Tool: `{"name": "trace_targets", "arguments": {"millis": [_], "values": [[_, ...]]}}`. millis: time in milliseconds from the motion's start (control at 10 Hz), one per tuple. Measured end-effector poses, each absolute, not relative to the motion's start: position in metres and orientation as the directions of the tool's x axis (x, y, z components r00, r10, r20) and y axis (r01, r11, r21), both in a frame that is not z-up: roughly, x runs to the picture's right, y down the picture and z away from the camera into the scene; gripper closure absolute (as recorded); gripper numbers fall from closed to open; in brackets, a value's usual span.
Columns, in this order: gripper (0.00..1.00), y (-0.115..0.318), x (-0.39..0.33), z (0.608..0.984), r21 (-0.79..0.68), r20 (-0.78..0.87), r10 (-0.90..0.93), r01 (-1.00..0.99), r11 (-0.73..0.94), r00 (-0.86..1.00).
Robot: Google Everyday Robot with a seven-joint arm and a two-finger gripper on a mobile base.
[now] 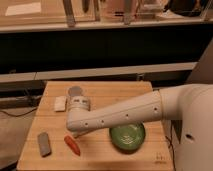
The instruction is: Drag the pepper across the table
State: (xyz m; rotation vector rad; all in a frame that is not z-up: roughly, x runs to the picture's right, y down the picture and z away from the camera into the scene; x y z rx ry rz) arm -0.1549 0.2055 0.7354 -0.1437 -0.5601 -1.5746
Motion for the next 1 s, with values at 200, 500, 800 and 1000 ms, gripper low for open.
{"name": "trace_targets", "arguments": {"millis": [200,500,800,1000], "values": [[0.20,0.211,-0.156,0.733,0.268,0.435,-0.896,0.963,0.031,-0.092],[0.20,0.218,-0.158,0.730,0.276,0.440,-0.893,0.961,0.029,-0.100],[0.20,0.227,-0.167,0.725,0.301,0.439,-0.890,0.954,0.017,-0.122],[0.20,0.234,-0.173,0.721,0.321,0.432,-0.891,0.947,0.005,-0.142]]}}
